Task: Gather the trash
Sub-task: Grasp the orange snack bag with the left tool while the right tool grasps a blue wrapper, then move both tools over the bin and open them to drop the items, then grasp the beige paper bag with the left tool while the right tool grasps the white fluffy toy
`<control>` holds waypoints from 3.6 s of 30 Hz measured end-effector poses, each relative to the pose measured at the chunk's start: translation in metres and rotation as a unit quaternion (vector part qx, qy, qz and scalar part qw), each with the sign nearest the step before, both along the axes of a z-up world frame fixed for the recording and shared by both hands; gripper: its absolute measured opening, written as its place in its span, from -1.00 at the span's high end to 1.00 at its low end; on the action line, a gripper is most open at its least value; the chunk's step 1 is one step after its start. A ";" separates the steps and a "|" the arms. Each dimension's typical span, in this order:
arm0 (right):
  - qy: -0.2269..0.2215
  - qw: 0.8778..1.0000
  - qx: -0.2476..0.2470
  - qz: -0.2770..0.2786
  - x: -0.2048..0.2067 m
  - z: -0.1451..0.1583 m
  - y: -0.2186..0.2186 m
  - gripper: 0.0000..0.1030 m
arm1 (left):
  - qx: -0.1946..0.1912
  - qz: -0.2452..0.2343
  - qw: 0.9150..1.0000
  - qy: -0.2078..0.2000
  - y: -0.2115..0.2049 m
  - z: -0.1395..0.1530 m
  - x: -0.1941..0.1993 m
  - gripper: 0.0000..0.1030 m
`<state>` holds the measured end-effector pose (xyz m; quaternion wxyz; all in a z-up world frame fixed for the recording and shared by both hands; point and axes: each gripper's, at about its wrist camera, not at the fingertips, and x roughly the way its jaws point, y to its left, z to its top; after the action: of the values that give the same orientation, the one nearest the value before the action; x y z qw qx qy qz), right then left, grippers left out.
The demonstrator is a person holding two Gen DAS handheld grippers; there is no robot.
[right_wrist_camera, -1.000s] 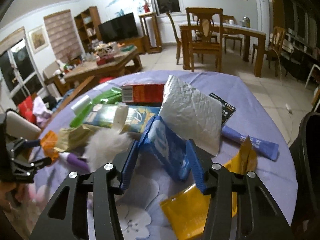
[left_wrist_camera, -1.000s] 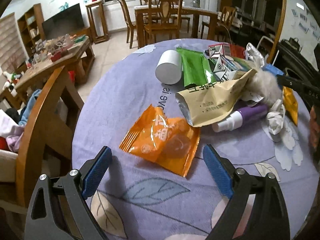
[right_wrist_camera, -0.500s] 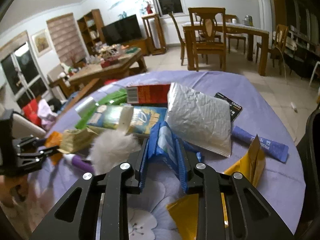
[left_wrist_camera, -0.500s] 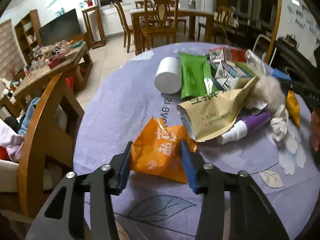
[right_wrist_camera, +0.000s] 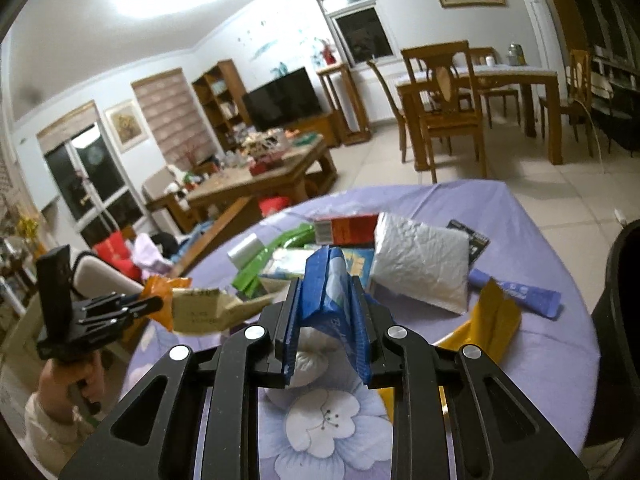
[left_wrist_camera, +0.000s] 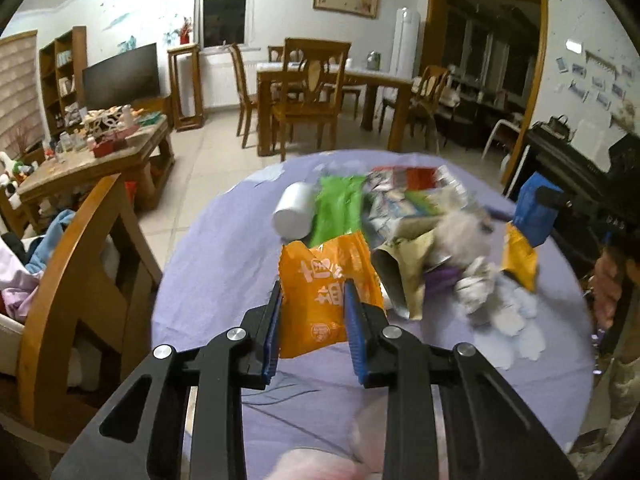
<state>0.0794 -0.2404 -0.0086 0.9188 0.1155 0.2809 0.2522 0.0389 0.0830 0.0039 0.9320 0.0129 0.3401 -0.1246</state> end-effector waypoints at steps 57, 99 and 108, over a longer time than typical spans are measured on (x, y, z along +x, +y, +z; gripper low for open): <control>0.016 0.944 0.100 -0.313 -0.078 -0.060 -0.324 -0.27 | -0.044 -0.285 0.957 0.019 -0.372 0.006 0.059 -0.72; 0.128 0.991 -0.034 0.034 0.065 -0.032 0.102 0.25 | -0.138 -0.020 0.989 0.045 -0.034 -0.038 0.051 0.51; 0.048 0.999 -0.006 -0.003 0.029 -0.004 0.062 0.27 | -0.159 -0.024 0.987 0.002 -0.027 -0.013 0.029 0.51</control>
<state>0.1080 -0.1788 -0.0123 0.9058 0.1226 0.3256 0.2419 0.0681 0.0558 -0.0088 0.9181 -0.1280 0.3178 -0.1991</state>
